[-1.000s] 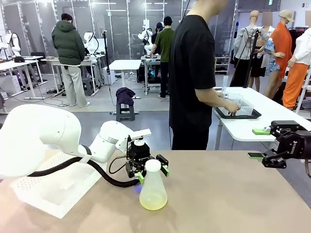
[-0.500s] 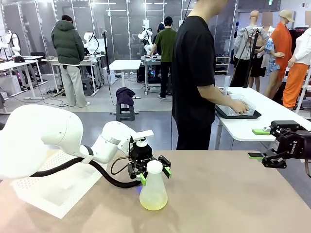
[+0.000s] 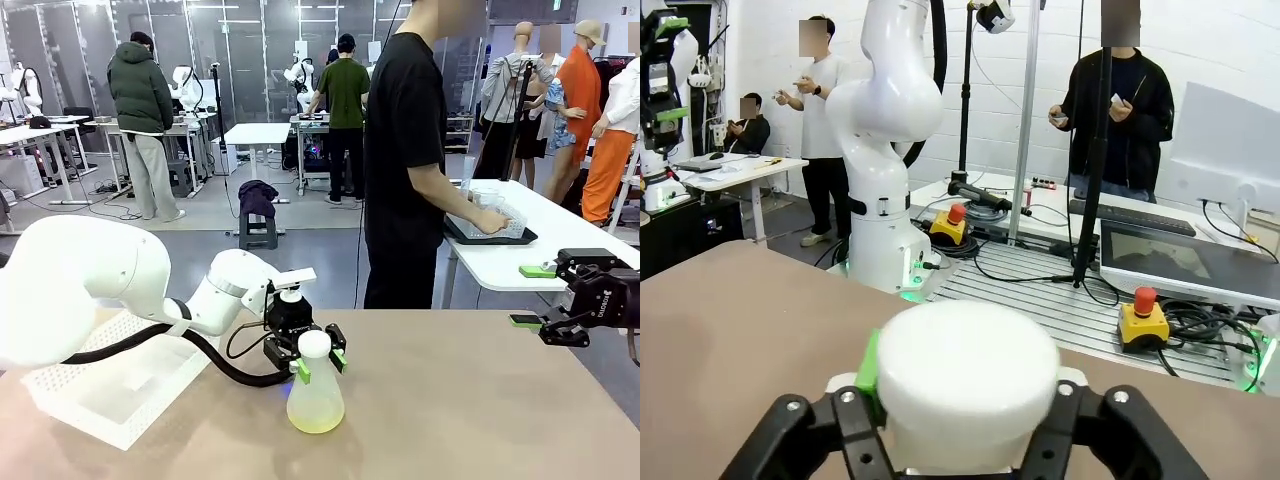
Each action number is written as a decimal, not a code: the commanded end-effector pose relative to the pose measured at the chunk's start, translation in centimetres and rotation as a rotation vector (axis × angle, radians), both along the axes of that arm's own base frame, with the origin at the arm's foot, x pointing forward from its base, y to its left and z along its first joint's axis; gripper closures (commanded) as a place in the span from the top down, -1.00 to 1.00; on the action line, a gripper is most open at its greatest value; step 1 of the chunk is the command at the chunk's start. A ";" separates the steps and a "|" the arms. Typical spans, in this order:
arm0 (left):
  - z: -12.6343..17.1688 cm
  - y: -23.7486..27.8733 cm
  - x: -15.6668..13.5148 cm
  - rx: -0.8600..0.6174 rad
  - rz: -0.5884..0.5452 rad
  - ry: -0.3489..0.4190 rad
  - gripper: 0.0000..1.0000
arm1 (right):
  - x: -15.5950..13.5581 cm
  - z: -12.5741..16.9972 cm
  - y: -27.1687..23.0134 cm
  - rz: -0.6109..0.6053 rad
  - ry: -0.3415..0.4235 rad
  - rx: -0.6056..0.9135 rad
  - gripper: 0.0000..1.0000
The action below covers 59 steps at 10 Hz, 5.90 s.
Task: Prepare the solutions needed for the experiment.
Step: When the human places the Big flask in the center of the table, pick up the Big flask and place it in the left Organizing basket.
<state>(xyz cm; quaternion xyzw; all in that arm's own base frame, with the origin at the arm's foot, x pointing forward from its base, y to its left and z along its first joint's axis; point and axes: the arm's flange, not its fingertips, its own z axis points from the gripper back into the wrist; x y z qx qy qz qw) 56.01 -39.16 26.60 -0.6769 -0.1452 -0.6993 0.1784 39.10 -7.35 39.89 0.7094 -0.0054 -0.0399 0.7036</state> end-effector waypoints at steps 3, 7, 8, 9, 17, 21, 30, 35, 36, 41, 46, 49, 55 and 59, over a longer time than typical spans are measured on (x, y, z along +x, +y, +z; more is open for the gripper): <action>-0.3 0.2 0.7 0.020 0.012 0.016 -0.49 | 0.0 0.2 -0.1 -0.001 -0.006 0.000 0.61; 0.2 0.6 0.9 0.034 0.030 0.008 -1.00 | 0.0 0.2 -0.1 -0.001 -0.006 0.000 0.61; 0.9 0.9 0.7 0.036 0.043 -0.003 -1.00 | 0.0 0.2 -0.1 -0.001 -0.006 0.000 0.61; 1.8 1.3 0.5 0.032 0.040 -0.018 -1.00 | 0.0 0.2 -0.1 -0.001 -0.006 0.000 0.61; 12.2 7.9 2.5 -0.020 0.142 -0.031 -1.00 | 0.0 0.2 -0.1 -0.001 -0.006 0.000 0.61; 18.0 16.8 3.0 -0.047 0.363 -0.162 -1.00 | 0.0 0.2 -0.1 -0.001 -0.006 0.000 0.61; 13.5 41.2 2.0 -0.123 0.927 -0.081 -1.00 | 0.0 0.2 -0.1 -0.001 -0.006 0.000 0.61; 8.4 44.5 0.9 -0.107 0.966 -0.018 -1.00 | 0.0 0.2 -0.1 -0.001 -0.006 0.000 0.61; 7.8 44.6 0.7 -0.082 0.963 -0.020 -1.00 | 0.0 0.2 -0.1 -0.001 -0.006 0.000 0.61; 4.3 44.4 0.0 -0.084 0.915 0.025 -1.00 | 0.0 0.2 -0.1 -0.001 -0.006 0.000 0.61; 1.3 43.8 1.1 -0.081 0.904 0.058 -1.00 | 0.0 0.2 -0.1 -0.001 -0.006 0.000 0.61; 0.5 44.1 1.2 -0.081 0.900 0.066 -1.00 | 0.0 0.2 -0.1 -0.001 -0.006 0.000 0.61; 0.0 44.7 1.2 -0.024 0.887 0.060 0.48 | 0.0 0.2 -0.1 -0.001 -0.006 0.000 0.61; 0.3 46.5 1.3 0.022 0.911 0.051 1.00 | 0.0 0.2 -0.1 -0.001 -0.006 0.000 0.61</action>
